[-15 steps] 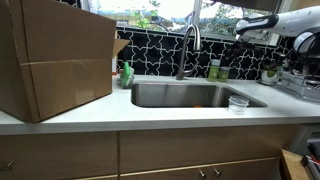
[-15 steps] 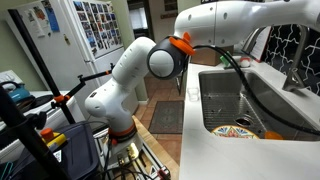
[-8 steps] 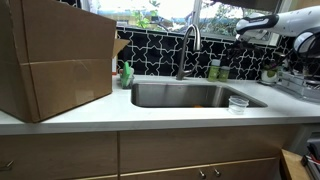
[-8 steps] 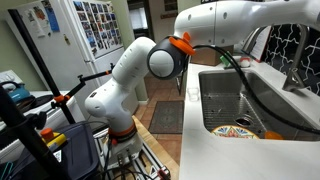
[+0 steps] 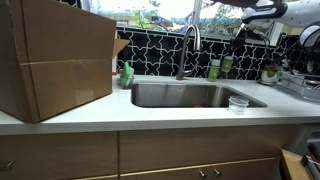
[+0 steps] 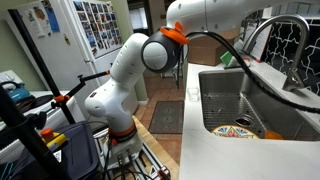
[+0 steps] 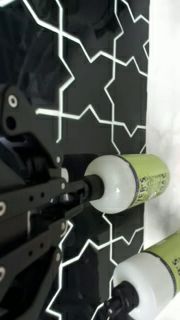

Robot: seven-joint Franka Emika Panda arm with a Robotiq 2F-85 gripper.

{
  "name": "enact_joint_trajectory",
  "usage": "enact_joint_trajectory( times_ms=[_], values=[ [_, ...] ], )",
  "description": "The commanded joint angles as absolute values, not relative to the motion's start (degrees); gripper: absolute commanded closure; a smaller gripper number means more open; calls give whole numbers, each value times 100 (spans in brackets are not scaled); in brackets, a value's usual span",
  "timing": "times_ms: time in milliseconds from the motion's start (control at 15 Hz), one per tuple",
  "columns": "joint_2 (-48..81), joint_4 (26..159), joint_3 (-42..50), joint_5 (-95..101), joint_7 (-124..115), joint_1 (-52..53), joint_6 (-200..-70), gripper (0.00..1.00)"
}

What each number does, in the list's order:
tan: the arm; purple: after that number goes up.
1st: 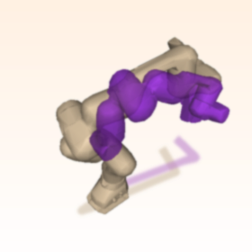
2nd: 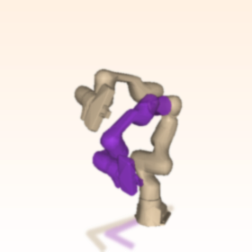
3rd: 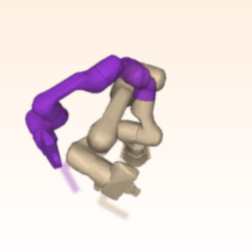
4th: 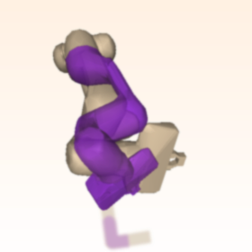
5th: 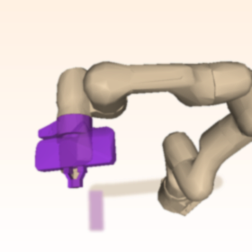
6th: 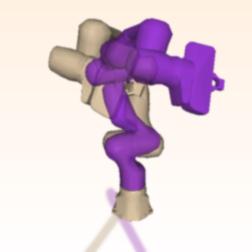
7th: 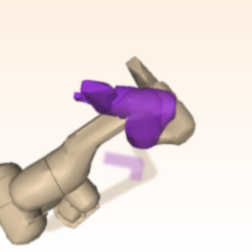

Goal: Move the green bottles slightly to the right starting with the short one, pick up the short green bottle and move it to the left side of the tall green bottle

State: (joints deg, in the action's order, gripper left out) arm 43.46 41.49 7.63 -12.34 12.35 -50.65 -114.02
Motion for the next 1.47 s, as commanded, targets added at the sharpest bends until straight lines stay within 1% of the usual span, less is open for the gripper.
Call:
enact_joint_trajectory(
  times_ms=[0,400,800,1067,1400],
  values=[
    [3737,4321,920,-1024,1222,-4988,-11093,96],
    [3082,4188,932,-860,1192,-4806,-10957,96],
    [2816,4063,794,-856,1264,-4390,-11002,96],
    [2986,4026,589,-948,1380,-4139,-10786,96],
    [3504,3847,309,-1144,1604,-4095,-10903,96]
  ],
)
